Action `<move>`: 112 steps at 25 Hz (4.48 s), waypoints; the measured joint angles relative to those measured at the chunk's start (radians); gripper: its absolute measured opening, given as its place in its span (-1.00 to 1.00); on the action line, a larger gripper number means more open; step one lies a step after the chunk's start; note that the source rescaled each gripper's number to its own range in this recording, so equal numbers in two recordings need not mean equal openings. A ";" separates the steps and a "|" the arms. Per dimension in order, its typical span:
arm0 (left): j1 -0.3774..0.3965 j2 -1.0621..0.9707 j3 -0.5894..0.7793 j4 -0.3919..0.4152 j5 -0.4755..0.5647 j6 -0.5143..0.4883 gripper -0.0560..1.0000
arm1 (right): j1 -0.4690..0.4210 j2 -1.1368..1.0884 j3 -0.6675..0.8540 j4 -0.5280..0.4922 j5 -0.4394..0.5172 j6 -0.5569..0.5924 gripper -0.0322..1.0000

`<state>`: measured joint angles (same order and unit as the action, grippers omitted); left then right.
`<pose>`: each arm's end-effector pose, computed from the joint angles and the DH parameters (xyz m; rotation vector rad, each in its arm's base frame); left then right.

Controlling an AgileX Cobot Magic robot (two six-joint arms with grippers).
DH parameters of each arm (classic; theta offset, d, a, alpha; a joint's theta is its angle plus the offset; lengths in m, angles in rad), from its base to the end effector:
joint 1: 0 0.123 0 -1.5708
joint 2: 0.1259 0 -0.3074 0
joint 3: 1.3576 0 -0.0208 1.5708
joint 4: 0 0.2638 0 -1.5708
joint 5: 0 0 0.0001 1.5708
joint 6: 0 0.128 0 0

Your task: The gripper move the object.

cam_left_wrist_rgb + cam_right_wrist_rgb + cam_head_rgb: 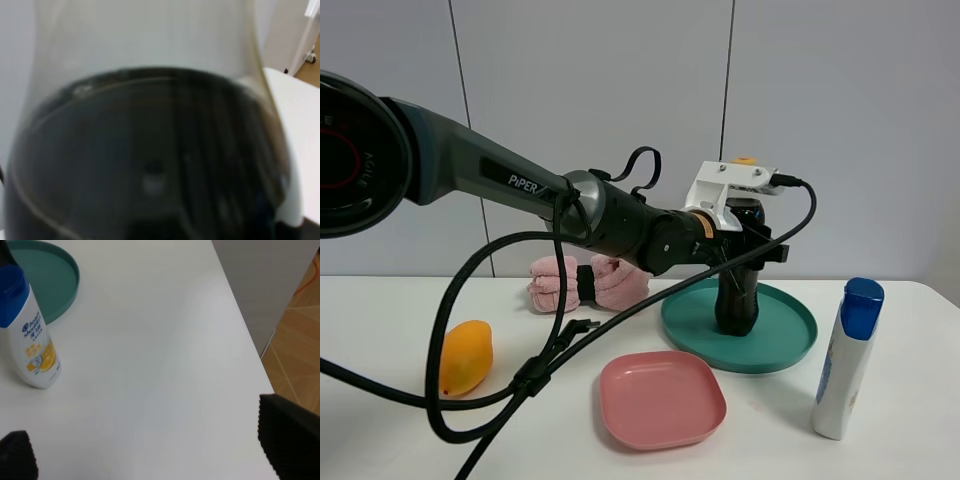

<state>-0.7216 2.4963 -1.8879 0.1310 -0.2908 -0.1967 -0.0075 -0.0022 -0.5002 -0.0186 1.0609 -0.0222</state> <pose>0.4701 -0.4201 0.1327 0.6150 1.7382 -0.5947 0.0166 -0.0022 0.2667 -0.0141 2.0421 -0.0408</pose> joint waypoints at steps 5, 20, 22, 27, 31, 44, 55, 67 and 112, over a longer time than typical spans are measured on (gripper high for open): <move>0.000 0.001 0.000 0.000 -0.003 -0.028 -0.84 | 0.000 0.000 0.000 0.000 0.000 0.000 1.00; -0.002 -0.010 -0.010 -0.001 -0.032 -0.173 0.97 | 0.000 0.000 0.000 0.000 0.000 0.000 1.00; -0.002 -0.010 -0.010 -0.001 -0.032 -0.174 0.97 | 0.000 0.000 0.000 0.000 0.000 0.000 1.00; -0.010 -0.036 -0.010 -0.001 0.013 -0.181 0.97 | 0.000 0.000 0.000 0.000 0.000 0.000 1.00; -0.029 -0.111 -0.010 0.000 0.065 -0.181 0.98 | 0.000 0.000 0.000 0.000 0.000 0.000 1.00; -0.050 -0.458 -0.010 0.088 0.233 -0.181 0.98 | 0.000 0.000 0.000 0.000 0.000 0.000 1.00; -0.039 -0.647 -0.010 0.283 0.602 -0.166 0.98 | 0.000 0.000 0.000 0.000 0.000 0.000 1.00; 0.180 -0.751 -0.010 0.287 1.059 -0.019 0.99 | 0.000 0.000 0.000 0.000 0.000 0.000 1.00; 0.831 -1.863 1.188 -0.048 0.887 0.070 1.00 | 0.000 0.000 0.000 0.000 0.000 0.000 1.00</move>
<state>0.1090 0.6336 -0.6995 0.0826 0.5961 -0.1270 -0.0075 -0.0022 -0.5002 -0.0186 1.0609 -0.0222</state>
